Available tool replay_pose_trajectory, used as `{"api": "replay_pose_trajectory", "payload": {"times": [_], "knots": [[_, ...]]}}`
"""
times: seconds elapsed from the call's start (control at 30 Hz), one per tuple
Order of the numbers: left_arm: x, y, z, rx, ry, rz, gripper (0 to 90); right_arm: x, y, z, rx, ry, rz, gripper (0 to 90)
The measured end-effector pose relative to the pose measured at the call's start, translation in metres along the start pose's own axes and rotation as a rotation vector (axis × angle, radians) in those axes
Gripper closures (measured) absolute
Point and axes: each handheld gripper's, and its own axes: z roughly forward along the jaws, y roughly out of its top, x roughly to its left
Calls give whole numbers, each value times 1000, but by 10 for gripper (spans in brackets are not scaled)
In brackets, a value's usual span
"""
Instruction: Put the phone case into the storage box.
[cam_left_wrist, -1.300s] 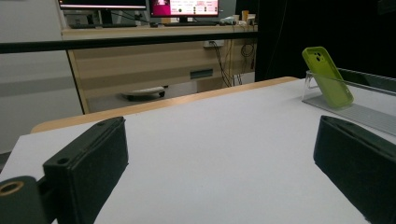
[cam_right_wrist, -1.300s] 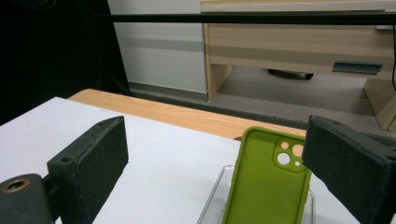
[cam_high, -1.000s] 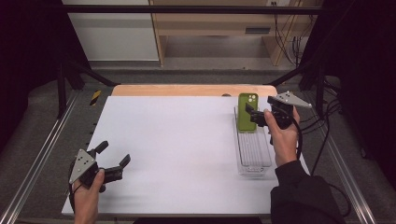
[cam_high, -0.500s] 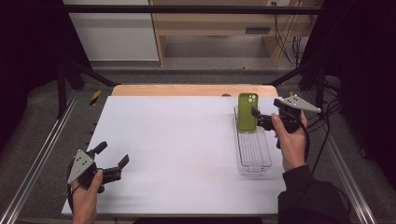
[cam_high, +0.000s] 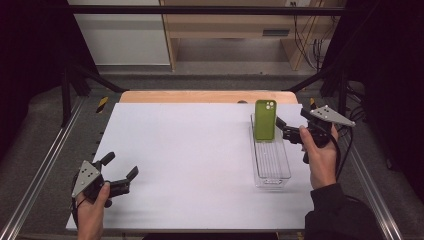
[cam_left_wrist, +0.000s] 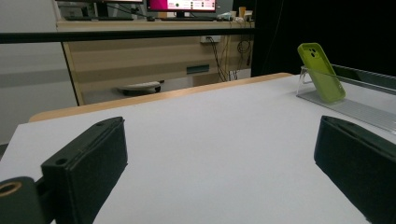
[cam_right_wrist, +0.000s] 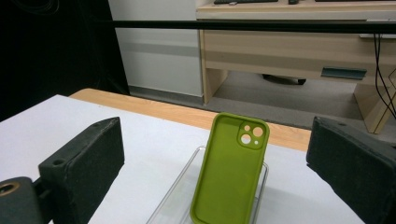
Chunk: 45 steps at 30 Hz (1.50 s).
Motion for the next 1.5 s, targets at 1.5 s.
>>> {"api": "replay_pose_trajectory", "payload": {"times": [1.5], "knots": [[-3, -5, -13, 18, -10, 5, 20, -16, -49, -53, -85, -37, 20, 34]]}}
